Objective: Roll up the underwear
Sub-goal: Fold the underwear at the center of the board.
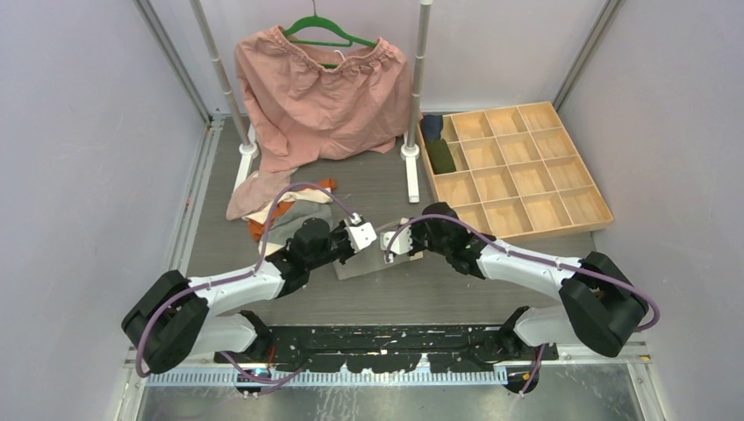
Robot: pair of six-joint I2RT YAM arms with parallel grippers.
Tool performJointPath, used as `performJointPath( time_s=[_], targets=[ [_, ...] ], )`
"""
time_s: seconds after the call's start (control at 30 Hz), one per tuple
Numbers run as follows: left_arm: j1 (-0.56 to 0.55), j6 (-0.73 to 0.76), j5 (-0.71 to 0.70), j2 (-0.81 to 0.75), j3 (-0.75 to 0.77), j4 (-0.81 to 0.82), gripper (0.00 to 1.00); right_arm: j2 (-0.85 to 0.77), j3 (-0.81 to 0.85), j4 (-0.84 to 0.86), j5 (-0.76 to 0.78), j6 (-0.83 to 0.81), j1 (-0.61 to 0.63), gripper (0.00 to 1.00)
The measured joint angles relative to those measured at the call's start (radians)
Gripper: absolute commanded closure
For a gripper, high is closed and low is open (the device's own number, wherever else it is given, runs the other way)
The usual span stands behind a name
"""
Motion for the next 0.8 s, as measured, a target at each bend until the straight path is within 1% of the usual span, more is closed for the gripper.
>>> performJointPath(
  time_s=[0.2,0.43,0.6,0.7,0.8],
  targets=[
    [-0.008,0.018,-0.023,-0.052,0.009,-0.037,0.99,-0.031,0.000,-0.021,-0.012,-0.014,0.000,0.99],
    [-0.101,0.073,-0.066,-0.016,0.035,-0.123,1.00,-0.057,0.000,-0.142,-0.040,-0.014,-0.002,0.99],
    [-0.145,0.105,-0.119,0.015,0.068,-0.176,1.00,-0.079,0.000,-0.225,-0.068,-0.014,-0.003,0.99],
    [-0.159,0.113,-0.145,0.024,0.073,-0.196,1.00,-0.086,-0.004,-0.236,-0.065,-0.014,0.011,0.99],
    [-0.165,0.115,-0.161,0.024,0.073,-0.212,1.00,-0.092,-0.024,-0.232,-0.020,-0.013,0.060,0.99]
  ],
)
